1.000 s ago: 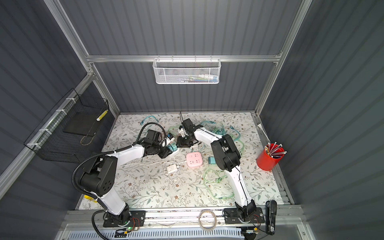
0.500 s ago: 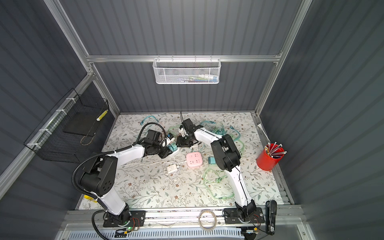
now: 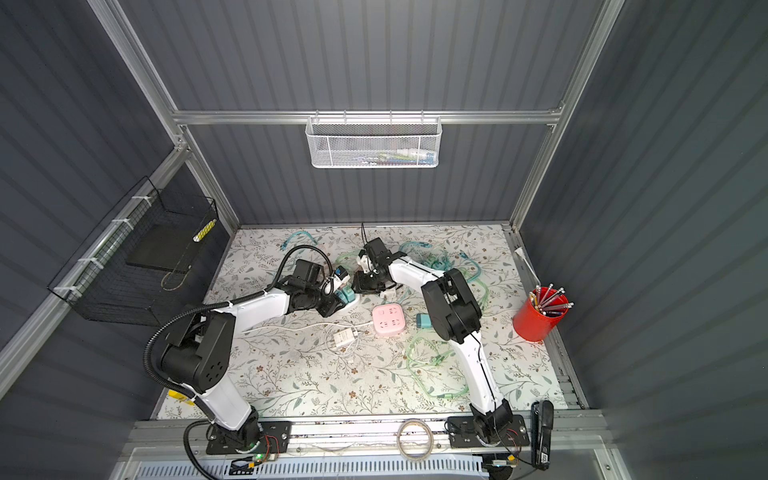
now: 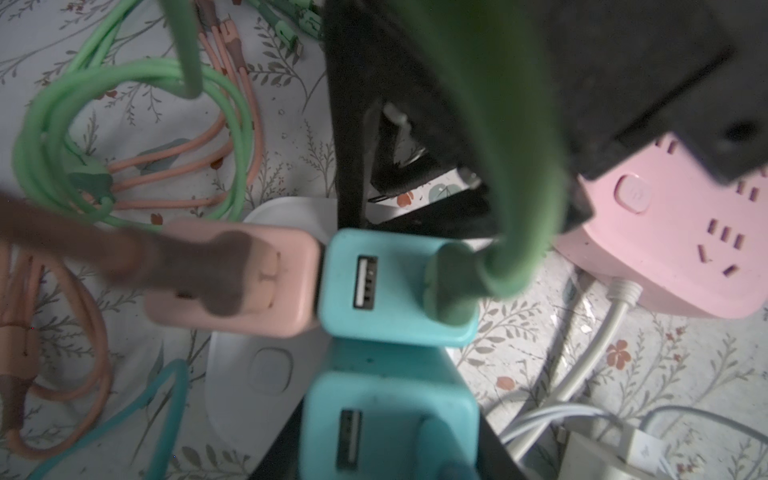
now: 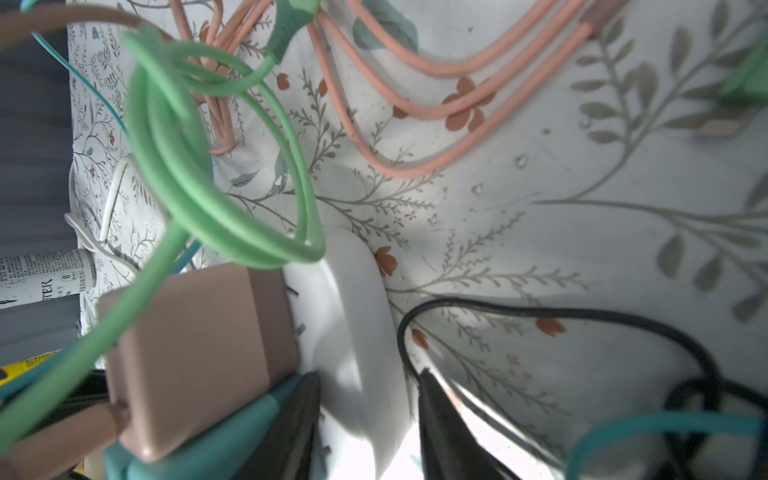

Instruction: Pull the plug off the socket

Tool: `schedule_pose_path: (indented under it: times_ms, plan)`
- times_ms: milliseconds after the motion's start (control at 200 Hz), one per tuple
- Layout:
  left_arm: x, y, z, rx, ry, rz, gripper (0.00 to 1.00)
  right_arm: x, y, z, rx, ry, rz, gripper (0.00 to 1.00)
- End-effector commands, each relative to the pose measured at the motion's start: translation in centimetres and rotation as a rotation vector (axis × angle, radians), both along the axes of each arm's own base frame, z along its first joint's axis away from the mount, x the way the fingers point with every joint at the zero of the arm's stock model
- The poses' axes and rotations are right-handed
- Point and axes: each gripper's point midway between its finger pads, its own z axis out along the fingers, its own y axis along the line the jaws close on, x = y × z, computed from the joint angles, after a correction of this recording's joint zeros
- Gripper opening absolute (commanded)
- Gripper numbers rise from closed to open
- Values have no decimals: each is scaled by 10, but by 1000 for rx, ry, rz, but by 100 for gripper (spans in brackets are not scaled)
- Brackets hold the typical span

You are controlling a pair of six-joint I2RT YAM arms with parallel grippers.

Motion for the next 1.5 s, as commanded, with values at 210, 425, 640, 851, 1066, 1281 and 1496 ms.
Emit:
schedule_pose_path:
  times_ms: [210,425,640,851,1066,1281,1496]
  plan:
    - [-1,-29,27,-142,-2,-60,33,-36,-5,-24,-75,50,67,33]
    - [5,-31,35,-156,-17,-48,32,-45,-11,-32,-94,63,74,30]
    - [15,-22,35,-103,-59,4,29,-50,-19,-39,-128,64,68,29]
    - [18,-15,35,-30,-97,20,30,-50,-23,-42,-140,70,57,28]
    - [15,-17,41,-50,-114,35,29,-50,-24,-44,-143,75,48,27]
    - [20,-17,53,-108,-109,52,28,-51,-27,-44,-137,78,38,27]
    - [17,-10,51,-112,-77,50,28,-51,-28,-43,-135,72,35,27]
